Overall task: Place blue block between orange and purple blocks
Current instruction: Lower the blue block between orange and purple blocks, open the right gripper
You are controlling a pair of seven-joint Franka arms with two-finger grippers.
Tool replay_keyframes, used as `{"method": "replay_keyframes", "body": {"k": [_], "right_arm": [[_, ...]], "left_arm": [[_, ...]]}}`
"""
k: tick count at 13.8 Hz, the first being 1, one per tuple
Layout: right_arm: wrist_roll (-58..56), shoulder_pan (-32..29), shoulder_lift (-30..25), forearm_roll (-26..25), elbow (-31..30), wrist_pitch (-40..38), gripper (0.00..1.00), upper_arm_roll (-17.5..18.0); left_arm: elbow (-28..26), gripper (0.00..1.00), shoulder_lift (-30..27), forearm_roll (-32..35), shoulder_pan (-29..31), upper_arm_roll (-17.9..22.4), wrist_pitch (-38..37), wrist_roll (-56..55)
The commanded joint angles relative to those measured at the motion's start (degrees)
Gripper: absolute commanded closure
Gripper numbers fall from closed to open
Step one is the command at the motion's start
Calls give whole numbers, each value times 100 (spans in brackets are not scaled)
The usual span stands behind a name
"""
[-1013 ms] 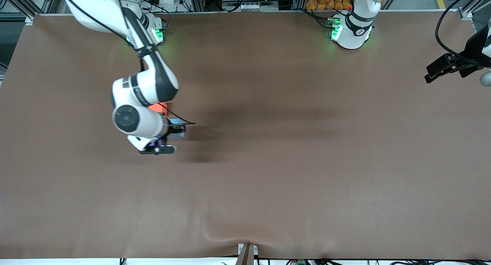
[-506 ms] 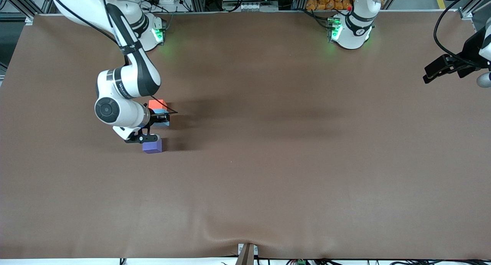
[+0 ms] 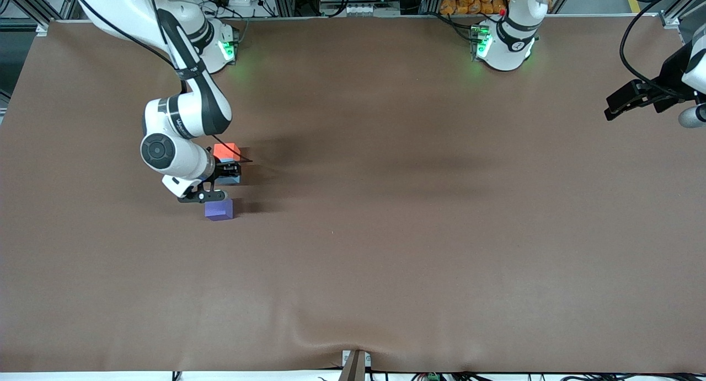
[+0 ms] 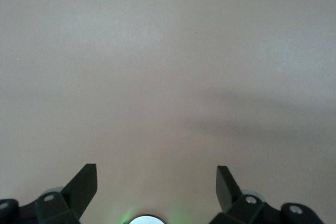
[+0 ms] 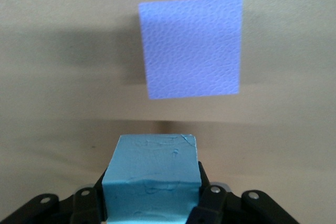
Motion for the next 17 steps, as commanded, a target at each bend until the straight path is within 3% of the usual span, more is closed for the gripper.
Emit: {"method": "replay_keyframes", "body": {"k": [1,9,10,11,12,13,17], "right_arm": [[-35,-162,-28,-170,-179,275,94,75],[-26,-206,359,-170,-170,803,90,66],[-26,-206,385,-170,-161,812,83,66],[-26,-215,386,-170,-161,812,67,66],[-26,-250,386,-170,-152,803,15,66],[-26,-302,368,-170,-126,760,0,66],[-17,-451,-166,-170,320,68,0,14]], "left_arm": [[-53,0,-70,-2,49,-37,55,82],[-97,0,-96,-11,49,-37,73,91],[-106,0,-96,-11,49,-37,73,91],[-106,0,-96,-11,49,-37,73,91],[-106,0,-96,-11,49,-37,73,91],[-106,0,-96,-11,58,-37,73,91],[-106,0,-87,-11,58,-28,82,82]]}}
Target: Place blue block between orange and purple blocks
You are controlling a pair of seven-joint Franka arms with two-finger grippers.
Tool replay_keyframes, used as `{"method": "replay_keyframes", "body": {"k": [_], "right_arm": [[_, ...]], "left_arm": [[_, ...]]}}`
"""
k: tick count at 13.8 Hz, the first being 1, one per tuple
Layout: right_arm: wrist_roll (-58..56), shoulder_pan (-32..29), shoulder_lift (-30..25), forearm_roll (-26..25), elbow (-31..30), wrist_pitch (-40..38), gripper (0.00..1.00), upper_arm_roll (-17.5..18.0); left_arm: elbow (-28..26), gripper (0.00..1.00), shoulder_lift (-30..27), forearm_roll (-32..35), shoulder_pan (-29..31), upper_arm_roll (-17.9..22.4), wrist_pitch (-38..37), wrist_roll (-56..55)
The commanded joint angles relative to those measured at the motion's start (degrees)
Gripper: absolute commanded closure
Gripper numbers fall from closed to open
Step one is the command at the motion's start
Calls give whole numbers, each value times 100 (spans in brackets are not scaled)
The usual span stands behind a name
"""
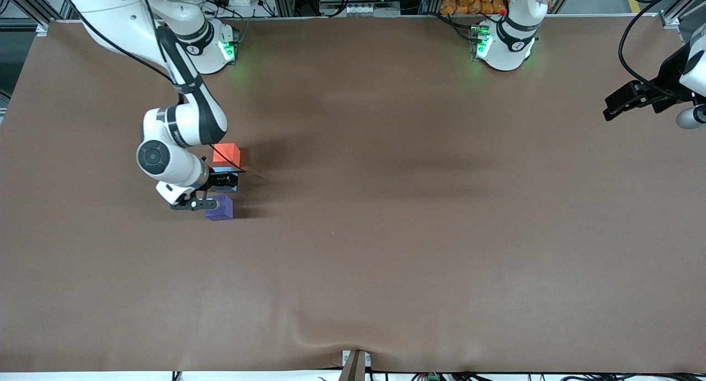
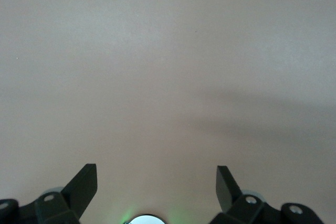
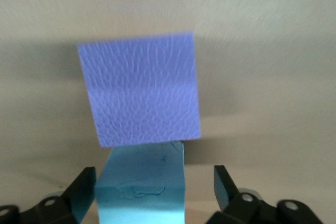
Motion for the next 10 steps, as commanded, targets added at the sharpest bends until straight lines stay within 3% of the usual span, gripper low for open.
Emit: {"method": "replay_keyframes", "body": {"k": [1,3,5,10], "right_arm": [[0,-245,-616,-114,513,-910,0,23],[1,-324,-811,-123,1180,-1911,0,-13],[-44,-657,-1012,-141,1560,-2441,0,-13],[-719,-1308,-2048,-475,1571,-2934,0,5]], "left_arm": [[-80,0,-87,-11,58,-37,92,90],[-80,0,-87,-11,58,-38,100,82],[-80,0,-87,-11,58,-38,100,91],[-80,0,-79,-11,58,-38,109,91]]}}
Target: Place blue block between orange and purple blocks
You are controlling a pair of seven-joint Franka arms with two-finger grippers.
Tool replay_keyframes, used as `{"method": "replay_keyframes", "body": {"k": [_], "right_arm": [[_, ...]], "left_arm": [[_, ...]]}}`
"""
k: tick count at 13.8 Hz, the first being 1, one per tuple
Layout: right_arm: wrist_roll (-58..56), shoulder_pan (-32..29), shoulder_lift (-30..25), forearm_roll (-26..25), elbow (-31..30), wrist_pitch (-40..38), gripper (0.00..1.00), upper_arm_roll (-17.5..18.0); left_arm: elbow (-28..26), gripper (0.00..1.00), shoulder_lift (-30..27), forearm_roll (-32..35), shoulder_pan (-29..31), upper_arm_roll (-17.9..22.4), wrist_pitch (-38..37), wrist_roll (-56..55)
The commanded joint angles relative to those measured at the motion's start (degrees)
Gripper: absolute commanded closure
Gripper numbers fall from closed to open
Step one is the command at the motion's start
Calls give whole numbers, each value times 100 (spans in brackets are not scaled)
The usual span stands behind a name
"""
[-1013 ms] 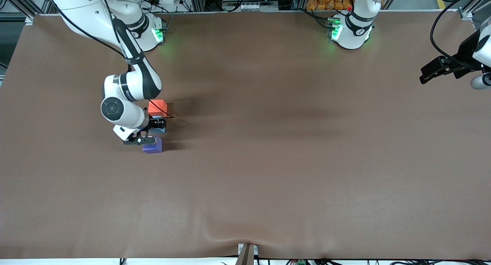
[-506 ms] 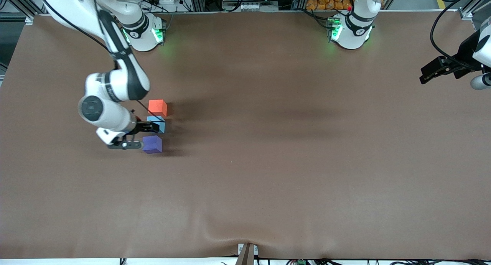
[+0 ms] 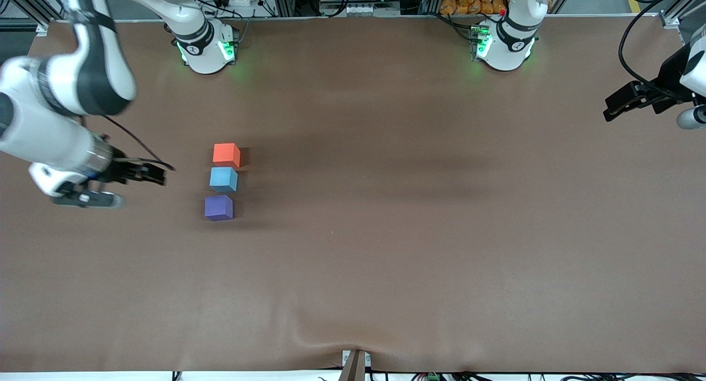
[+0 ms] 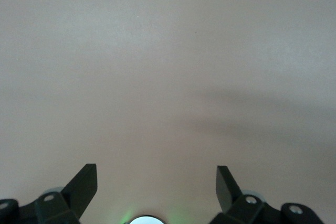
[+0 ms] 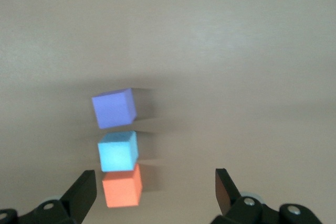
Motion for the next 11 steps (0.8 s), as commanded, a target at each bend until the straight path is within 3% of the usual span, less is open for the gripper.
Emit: {"method": "replay_keyframes", "body": {"k": [1,3,6,11], "right_arm": [[-372,-273,-661,-123,-85,-404,0,96],[-382,-475,-900,-123,229,-895,0,166],[-382,-633,-830,-106,1275,-2065,0,157],[-330,-801,-830,-97,1936,-2672,0,166]], "left_arm": [[-70,0,-70,-11,58,-40,79,91],[-70,0,-70,-11,58,-40,96,91],[-35,0,-87,-11,49,-40,96,91],[140,0,-79,-2,22,-216,43,82]]}}
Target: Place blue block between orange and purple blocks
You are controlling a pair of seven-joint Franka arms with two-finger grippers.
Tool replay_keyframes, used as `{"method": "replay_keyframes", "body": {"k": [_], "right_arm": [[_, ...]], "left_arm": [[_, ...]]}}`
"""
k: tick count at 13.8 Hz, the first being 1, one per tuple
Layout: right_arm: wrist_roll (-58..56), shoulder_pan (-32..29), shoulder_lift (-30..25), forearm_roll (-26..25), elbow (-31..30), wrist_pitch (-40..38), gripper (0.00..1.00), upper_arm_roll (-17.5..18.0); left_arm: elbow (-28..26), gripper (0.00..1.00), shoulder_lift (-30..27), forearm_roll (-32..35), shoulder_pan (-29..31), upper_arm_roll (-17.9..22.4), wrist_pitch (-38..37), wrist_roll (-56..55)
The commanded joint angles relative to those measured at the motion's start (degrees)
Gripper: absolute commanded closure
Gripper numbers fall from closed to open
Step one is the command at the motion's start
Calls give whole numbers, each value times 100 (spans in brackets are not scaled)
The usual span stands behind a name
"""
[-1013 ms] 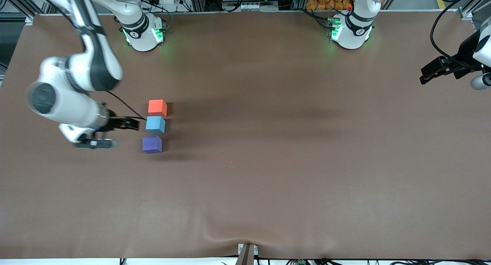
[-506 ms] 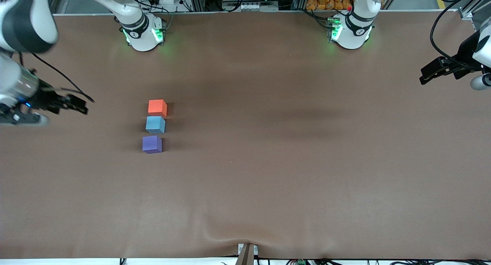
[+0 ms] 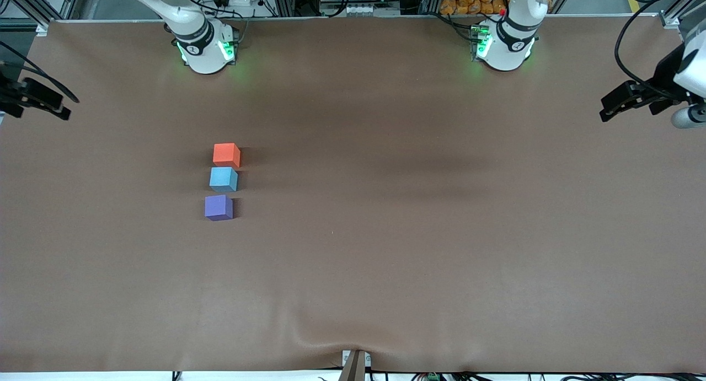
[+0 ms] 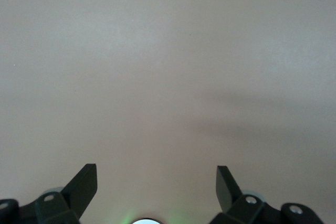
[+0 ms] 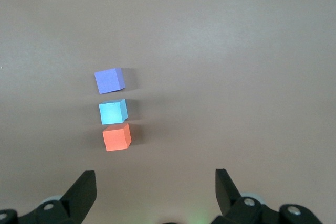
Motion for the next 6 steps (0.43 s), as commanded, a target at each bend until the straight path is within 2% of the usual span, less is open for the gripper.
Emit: {"method": "replay_keyframes", "body": {"k": [1,6], "right_arm": [[6,-146,109,-52,423,-333,0,129],[-20,-155,118,-52,406,-343,0,199]], "left_arm": [[214,0,-52,-2,40,-54,-62,93],[567,0,89,-37,-22,-63,-397,102]]}}
